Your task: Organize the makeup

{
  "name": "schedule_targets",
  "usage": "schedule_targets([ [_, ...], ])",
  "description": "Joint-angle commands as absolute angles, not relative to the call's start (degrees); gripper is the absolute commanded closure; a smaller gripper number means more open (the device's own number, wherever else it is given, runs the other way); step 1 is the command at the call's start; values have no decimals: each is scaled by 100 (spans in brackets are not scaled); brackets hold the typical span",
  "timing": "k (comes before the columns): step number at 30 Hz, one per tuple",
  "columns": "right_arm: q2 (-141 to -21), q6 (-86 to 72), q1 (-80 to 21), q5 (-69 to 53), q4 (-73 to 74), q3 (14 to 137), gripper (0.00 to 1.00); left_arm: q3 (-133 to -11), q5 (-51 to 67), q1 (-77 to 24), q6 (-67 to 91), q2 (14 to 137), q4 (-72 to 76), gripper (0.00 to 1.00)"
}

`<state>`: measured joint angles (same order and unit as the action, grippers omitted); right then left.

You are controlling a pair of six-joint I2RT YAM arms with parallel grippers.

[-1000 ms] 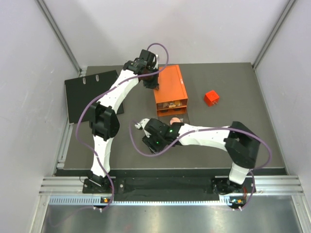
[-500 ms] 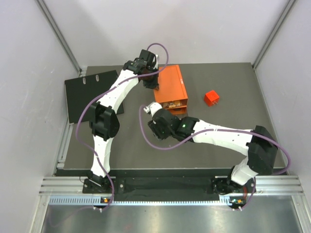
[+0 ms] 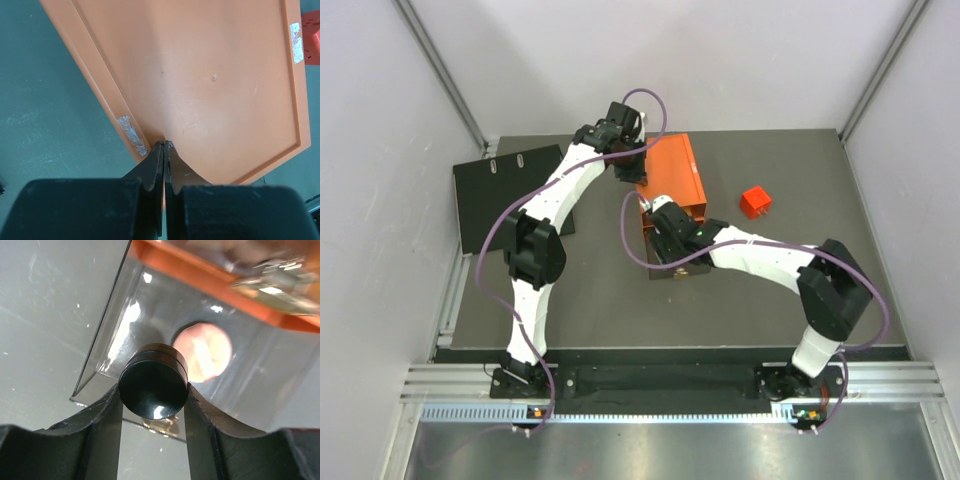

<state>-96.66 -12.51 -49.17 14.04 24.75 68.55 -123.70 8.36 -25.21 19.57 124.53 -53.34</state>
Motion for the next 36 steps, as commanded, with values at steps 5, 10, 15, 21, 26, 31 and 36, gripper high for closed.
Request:
schedule_targets([
  [5, -10046, -1301, -4790, 1020, 2347, 7242, 66, -11927, 404, -2470, 1732, 13377, -7146, 100],
  [10, -9976, -1318, -4790, 1037, 2373, 7321, 31, -11962, 404, -2470, 1749, 13377, -7163, 100],
  [15, -9835, -1327, -4781, 1090, 2461, 7374, 27, -11988, 413, -2470, 1749, 13395, -7172, 100],
  [21, -9028, -1415, -4790, 1230, 2198, 7006, 35, -11988, 413, -2461, 1749, 13395, -7172, 100],
  [26, -8140, -1415, -4816, 1248, 1724, 6285, 87, -11979, 431, -2470, 1740, 13412, -7154, 100],
  [31, -7533, -1468, -4922, 1362, 1240, 5504, 100, -11971, 413, -2461, 1731, 13421, -7146, 100],
  [36, -7348, -1722, -5053, 1520, 1108, 5081, 100, -11979, 395, -2470, 1723, 13447, -7110, 100],
])
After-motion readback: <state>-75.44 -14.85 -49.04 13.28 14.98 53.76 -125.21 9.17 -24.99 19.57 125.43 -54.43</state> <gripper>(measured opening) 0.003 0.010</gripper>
